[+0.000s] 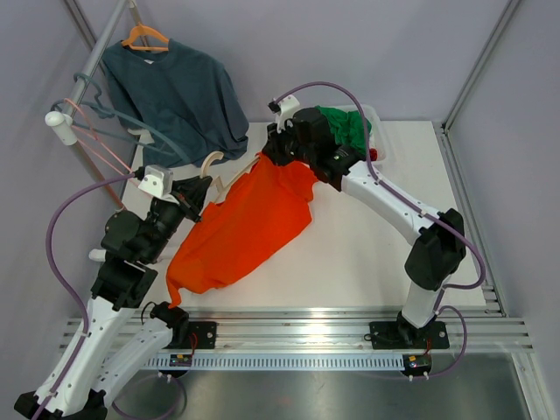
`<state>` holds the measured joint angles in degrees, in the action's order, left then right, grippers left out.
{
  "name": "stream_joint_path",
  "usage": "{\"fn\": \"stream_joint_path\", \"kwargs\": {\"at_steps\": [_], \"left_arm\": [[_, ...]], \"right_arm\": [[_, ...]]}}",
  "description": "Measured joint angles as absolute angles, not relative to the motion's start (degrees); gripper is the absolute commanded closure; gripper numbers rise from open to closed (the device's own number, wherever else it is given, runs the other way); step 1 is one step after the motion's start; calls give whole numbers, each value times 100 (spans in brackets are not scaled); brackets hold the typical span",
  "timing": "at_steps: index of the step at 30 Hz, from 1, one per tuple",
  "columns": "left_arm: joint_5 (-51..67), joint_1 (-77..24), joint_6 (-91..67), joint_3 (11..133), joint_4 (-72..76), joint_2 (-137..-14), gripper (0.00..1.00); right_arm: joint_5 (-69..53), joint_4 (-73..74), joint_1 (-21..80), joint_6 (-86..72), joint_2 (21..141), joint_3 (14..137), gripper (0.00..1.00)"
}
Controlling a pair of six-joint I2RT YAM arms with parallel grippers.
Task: Remove the t-shirt from the hanger
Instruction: Remove the tshirt from the hanger
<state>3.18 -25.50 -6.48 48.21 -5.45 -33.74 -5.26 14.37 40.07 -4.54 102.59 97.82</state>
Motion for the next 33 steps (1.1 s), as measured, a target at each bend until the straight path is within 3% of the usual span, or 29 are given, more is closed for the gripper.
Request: {"fn": "stream_joint_path", "kwargs": {"at_steps": [2,3,4,6,17,33], "left_arm": [[318,-2550,-648,4821,-545,-3374,100],[316,-2550,-648,4821,-545,-3374,100],[316,-2550,-648,4821,-545,-3371,100],[311,-2550,-648,4821,-545,-3371,100],[121,-2550,-648,4816,-543,-3374,100],[-196,-2550,-650,4816,-537,-3387,100]], "right_arm": [[-576,1527,4007,-434,10313,9885,82],[-613,1568,4007,-429,10346,9939,77],[-666,1623,4007,-425,10377,9985,61],[-735,1645,4007,-419,10412,10018,56],[-1129,1667,4007,-390,10425,10018,44],[-1726,1752,4007,-395,10827,10363,38]]}}
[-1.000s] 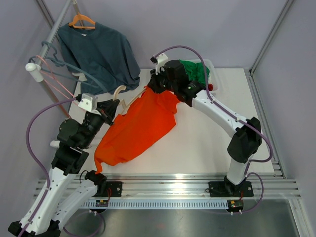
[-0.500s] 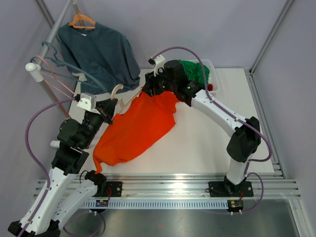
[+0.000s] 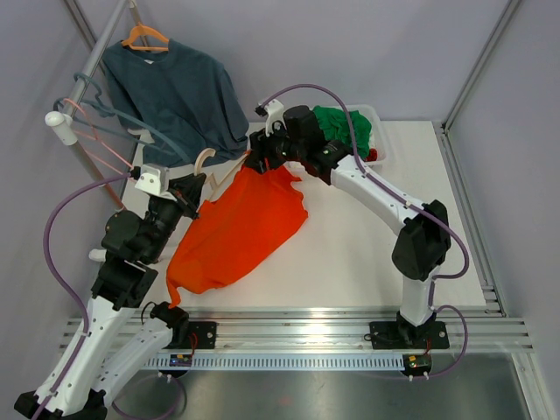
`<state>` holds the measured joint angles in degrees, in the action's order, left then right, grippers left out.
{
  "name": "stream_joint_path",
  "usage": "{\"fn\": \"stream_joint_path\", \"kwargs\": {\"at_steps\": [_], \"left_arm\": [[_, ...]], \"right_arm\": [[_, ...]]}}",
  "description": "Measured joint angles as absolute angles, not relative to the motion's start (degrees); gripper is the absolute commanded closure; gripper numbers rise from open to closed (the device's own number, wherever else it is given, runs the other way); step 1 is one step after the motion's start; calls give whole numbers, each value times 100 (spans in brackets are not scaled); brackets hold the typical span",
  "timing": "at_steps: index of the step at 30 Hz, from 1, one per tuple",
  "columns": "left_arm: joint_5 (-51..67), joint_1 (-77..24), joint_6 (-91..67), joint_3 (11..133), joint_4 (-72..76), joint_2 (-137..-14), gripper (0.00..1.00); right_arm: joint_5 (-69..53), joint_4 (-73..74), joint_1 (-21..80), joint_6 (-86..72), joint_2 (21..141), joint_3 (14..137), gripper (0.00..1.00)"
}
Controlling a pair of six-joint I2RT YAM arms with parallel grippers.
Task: Remove the t-shirt from the hanger
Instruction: Remove the tshirt from the hanger
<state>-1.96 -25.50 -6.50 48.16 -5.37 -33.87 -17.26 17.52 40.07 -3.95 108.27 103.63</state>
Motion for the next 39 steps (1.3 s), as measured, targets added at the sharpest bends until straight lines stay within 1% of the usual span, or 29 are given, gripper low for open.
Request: {"fn": "stream_joint_path", "kwargs": {"at_steps": [3,4,6,7,9,11,14,15,18,25,32,39], "left_arm": [[-191,-2550,-652,4816,-537,-3387,100],[-187,-2550,-652,4816,-537,-3387,100],[-163,-2550,-652,4816,-537,-3387,100],[-150,-2550,-652,4816,-537,-3387,100],[-130,-2550,-652,4816,-537,-3387,100],[-128,-2550,-652,4816,-537,-3387,100],[-126,-2550,-652,4816,-537,-3387,100],[-126,-2550,-652,4816,-537,-3387,100],[-126,-2550,-650,4816,-534,-3387,100],[-115,-2550,-646,4814,-528,-3387,100],[176,-2550,-646,4814,-497,-3387,100],[342,-2550,-644,4818,-508,-3380,100]], "right_arm": [[-1730,1800,4007,-401,10973,10449,37],[-1737,1802,4007,-412,11002,10455,38],[-1772,1802,4007,-427,11041,10466,47],[-1776,1802,4007,-440,11056,10475,59],[-1780,1831,4007,-478,11078,10503,72],[-1761,1846,4007,-506,11093,10549,82],[-1699,1835,4007,-541,11093,10560,88],[-1671,1837,4007,-548,11093,10560,94],[-1594,1831,4007,-565,11093,10560,100],[-1566,1671,3874,-742,11006,10342,100],[-1623,1098,3166,-1352,10781,9623,100],[-1839,932,2908,-1671,10785,9590,100]]}}
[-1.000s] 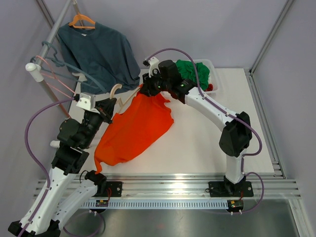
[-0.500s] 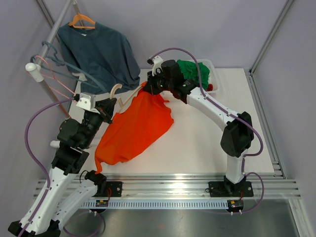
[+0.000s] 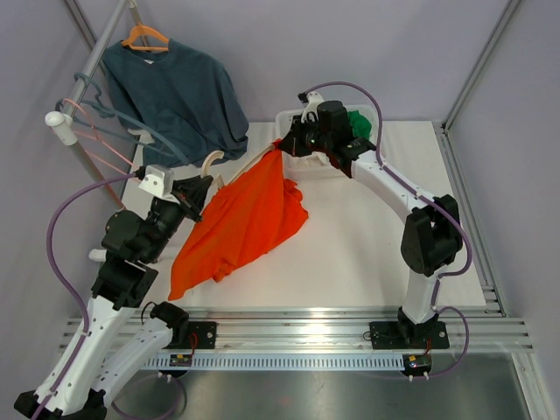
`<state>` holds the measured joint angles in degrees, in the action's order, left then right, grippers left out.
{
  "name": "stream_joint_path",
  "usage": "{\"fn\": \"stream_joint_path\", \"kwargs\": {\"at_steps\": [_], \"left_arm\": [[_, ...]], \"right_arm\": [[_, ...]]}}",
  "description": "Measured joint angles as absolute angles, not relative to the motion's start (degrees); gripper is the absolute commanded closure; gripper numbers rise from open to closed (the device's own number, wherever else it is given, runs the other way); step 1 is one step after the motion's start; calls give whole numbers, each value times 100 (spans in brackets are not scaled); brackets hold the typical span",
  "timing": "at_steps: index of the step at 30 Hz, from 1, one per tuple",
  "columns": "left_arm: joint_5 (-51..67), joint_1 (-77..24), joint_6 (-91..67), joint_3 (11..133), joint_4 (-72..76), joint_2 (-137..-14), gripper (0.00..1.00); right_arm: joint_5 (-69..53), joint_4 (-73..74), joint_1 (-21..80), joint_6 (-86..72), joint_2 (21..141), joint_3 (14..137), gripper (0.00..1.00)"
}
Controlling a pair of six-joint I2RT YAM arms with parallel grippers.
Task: Remove the t-shirt from the hanger
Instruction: Remove the tshirt from the hanger
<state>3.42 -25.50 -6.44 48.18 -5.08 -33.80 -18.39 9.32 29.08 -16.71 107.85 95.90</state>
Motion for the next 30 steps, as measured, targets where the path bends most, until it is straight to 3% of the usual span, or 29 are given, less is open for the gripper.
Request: {"fn": "stream_joint_path", "kwargs": {"at_steps": [8,19,23,24,26,27,30], "left_arm": [[320,-2550,-711,5188,-478,-3540,100],[322,-2550,-1221,5763,539,-4101,100],[272,-2550,-1297,5763,1041,-4357,100],[255,-2550,-1306,5760,1129,-4412,100],[217,-2550,-1317,5717,1264,-4530,100],[207,-2550,-1321,5673,1315,-4574,100],[187,-2550,-1343,5601,1339,-4665,100]], "right_arm": [[-2104,530,2908,-1702,10814,9393,100],[-3288,-2687,3120,-2110,10280,6733,96],[-3562,-3664,3607,-1900,9996,6176,68],[-3658,-3820,3752,-1831,9948,6134,51],[-3889,-4150,3990,-1704,9850,6040,38],[-4029,-4311,4060,-1673,9791,5977,24],[-4508,-4794,4088,-1647,9684,5817,11]]}}
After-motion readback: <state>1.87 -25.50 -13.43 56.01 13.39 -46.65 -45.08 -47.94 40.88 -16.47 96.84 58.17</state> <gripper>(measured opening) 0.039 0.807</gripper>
